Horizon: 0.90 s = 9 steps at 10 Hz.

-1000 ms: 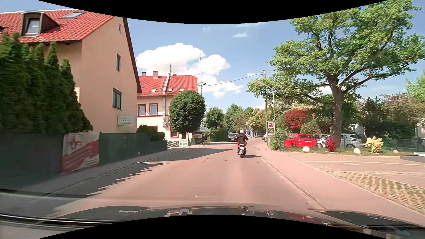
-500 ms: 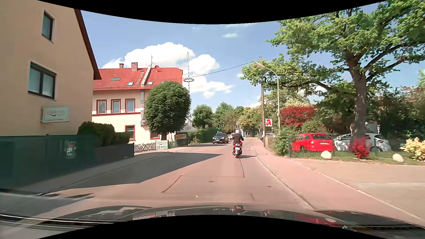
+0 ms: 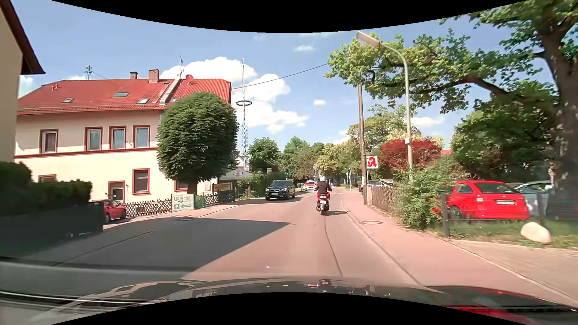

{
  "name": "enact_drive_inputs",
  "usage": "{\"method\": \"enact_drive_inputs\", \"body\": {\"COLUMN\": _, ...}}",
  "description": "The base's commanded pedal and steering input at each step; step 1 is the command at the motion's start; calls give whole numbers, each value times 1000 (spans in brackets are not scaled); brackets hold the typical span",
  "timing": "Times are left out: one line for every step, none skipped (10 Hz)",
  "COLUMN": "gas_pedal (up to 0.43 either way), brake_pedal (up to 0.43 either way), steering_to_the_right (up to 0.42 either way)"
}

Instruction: Follow the waypoints while adhering to traffic rules and regulations

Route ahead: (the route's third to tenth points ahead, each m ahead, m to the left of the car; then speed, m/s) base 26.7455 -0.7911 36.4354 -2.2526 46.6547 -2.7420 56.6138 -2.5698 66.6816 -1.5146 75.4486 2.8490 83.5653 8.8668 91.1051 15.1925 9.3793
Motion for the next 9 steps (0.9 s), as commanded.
{"method": "enact_drive_inputs", "body": {"gas_pedal": 130, "brake_pedal": 12, "steering_to_the_right": 26}}
{"method": "enact_drive_inputs", "body": {"gas_pedal": 118, "brake_pedal": 12, "steering_to_the_right": 25}}
{"method": "enact_drive_inputs", "body": {"gas_pedal": 118, "brake_pedal": 12, "steering_to_the_right": 25}}
{"method": "enact_drive_inputs", "body": {"gas_pedal": 110, "brake_pedal": 12, "steering_to_the_right": 24}}
{"method": "enact_drive_inputs", "body": {"gas_pedal": 110, "brake_pedal": 12, "steering_to_the_right": 24}}
{"method": "enact_drive_inputs", "body": {"gas_pedal": 110, "brake_pedal": 12, "steering_to_the_right": 24}}
{"method": "enact_drive_inputs", "body": {"gas_pedal": 110, "brake_pedal": 12, "steering_to_the_right": 23}}
{"method": "enact_drive_inputs", "body": {"gas_pedal": 118, "brake_pedal": 12, "steering_to_the_right": 24}}
{"method": "enact_drive_inputs", "body": {"gas_pedal": 118, "brake_pedal": 12, "steering_to_the_right": 25}}
